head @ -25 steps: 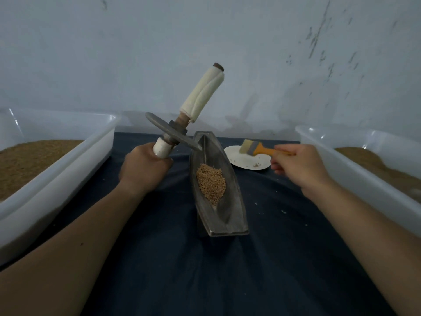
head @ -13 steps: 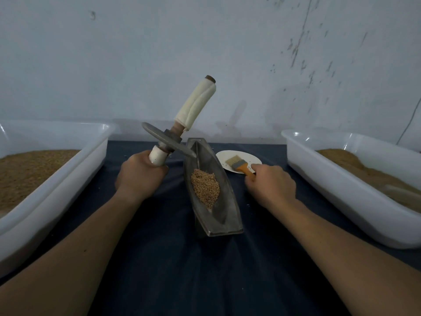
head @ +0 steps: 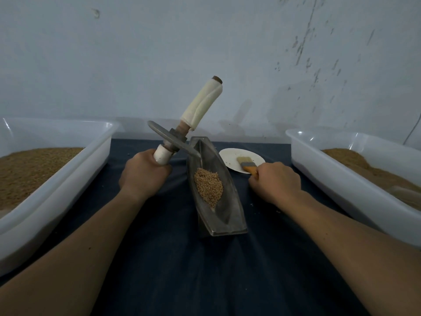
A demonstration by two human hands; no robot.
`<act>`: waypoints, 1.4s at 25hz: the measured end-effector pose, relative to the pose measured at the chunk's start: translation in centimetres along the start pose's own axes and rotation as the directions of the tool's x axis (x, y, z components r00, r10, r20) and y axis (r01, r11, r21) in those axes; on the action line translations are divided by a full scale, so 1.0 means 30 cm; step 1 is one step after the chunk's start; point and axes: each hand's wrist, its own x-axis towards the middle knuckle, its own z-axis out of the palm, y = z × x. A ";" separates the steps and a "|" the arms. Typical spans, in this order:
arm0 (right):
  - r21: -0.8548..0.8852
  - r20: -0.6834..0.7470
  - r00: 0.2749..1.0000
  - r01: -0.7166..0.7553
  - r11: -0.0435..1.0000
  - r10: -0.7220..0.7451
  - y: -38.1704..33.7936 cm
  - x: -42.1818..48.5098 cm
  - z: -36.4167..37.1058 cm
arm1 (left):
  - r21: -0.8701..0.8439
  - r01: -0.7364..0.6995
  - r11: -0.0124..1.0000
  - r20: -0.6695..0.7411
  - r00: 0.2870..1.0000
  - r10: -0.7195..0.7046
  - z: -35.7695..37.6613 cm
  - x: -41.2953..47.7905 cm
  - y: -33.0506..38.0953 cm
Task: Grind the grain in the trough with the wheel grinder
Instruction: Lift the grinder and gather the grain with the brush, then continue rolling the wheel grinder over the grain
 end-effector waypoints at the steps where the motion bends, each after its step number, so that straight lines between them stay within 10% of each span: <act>1: -0.002 0.006 1.000 0.002 1.000 -0.002 0.003 -0.004 -0.008 | 0.000 -0.002 1.000 -0.002 1.000 0.002 -0.001 -0.005 0.004; 5: 0.085 -0.210 0.978 0.023 0.996 -0.005 0.036 0.009 -0.119 | 0.110 -0.014 0.994 -0.063 0.998 0.021 -0.023 -0.029 0.036; 8: 0.213 -0.503 0.841 0.346 0.914 -0.201 0.034 -0.003 -0.246 | 0.353 -0.134 0.926 -0.113 0.976 0.185 -0.072 -0.031 0.088; 15: -0.214 -0.241 0.838 0.445 0.869 -0.489 -0.027 -0.048 -0.203 | 0.687 -0.440 0.578 0.133 0.859 0.495 -0.115 -0.077 0.221; 19: -0.027 -0.105 0.812 0.574 0.818 -0.574 -0.033 -0.001 -0.160 | 0.715 -0.472 0.515 0.219 0.852 0.476 -0.090 -0.095 0.220; 35: -0.042 -0.029 0.803 0.594 0.803 -0.595 -0.062 0.130 -0.090 | 0.680 -0.485 0.550 0.395 0.874 0.282 -0.088 -0.025 0.210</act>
